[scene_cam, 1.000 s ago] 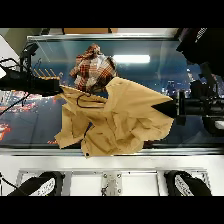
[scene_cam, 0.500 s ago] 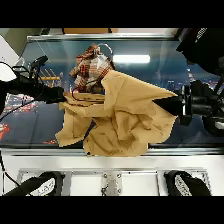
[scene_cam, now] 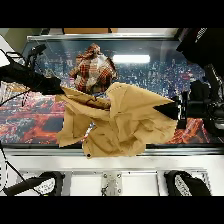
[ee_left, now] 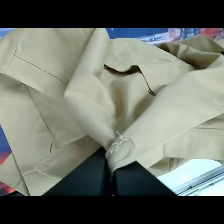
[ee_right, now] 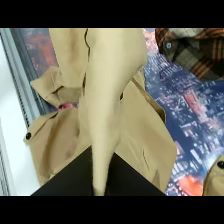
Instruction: Fold the clothes and pants, and hang the long-sleeved shirts on hangers.
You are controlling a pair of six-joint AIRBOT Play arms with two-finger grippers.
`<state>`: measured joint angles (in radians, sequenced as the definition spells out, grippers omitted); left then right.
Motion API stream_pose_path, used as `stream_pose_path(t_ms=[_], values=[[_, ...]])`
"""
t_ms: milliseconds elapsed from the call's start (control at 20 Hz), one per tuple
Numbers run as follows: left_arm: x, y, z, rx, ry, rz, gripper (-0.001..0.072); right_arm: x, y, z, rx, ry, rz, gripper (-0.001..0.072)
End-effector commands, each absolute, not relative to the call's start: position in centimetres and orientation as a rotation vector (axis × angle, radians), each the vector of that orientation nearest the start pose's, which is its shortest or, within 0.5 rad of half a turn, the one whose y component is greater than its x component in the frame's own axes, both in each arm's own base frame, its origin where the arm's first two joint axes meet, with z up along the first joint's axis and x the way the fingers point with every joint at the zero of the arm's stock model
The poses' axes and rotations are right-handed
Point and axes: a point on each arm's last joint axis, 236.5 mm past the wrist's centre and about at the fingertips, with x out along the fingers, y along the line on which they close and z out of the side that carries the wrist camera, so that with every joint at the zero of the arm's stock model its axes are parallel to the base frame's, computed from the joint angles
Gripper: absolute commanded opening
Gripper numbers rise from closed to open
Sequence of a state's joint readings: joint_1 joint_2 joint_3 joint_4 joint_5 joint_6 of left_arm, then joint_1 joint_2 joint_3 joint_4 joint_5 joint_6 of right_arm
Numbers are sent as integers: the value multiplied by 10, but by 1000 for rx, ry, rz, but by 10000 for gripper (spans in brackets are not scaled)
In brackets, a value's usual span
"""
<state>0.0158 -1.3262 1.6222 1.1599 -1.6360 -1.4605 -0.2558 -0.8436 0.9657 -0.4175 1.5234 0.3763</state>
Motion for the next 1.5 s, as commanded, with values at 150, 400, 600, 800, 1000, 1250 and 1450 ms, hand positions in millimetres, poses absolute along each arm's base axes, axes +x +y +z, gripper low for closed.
stream_pose_path(t_ms=[150,400,600,800,1000,1250,1450], values=[[393,-88,184,-148,1130,-414,14,214,184,176,-87,635,1359,8],[402,-88,192,-129,1152,-431,14,172,215,183,-58,689,1536,8],[399,-91,192,-118,1201,-454,14,166,237,230,103,527,1629,8],[406,-89,221,-136,1078,-426,578,188,245,266,227,377,1579,8],[413,-73,279,-178,844,-353,579,204,246,284,294,308,1528,8],[401,-54,340,-200,631,-290,578,225,244,303,331,193,1458,7],[396,-54,352,-204,594,-286,578,249,237,321,356,91,1364,8]])
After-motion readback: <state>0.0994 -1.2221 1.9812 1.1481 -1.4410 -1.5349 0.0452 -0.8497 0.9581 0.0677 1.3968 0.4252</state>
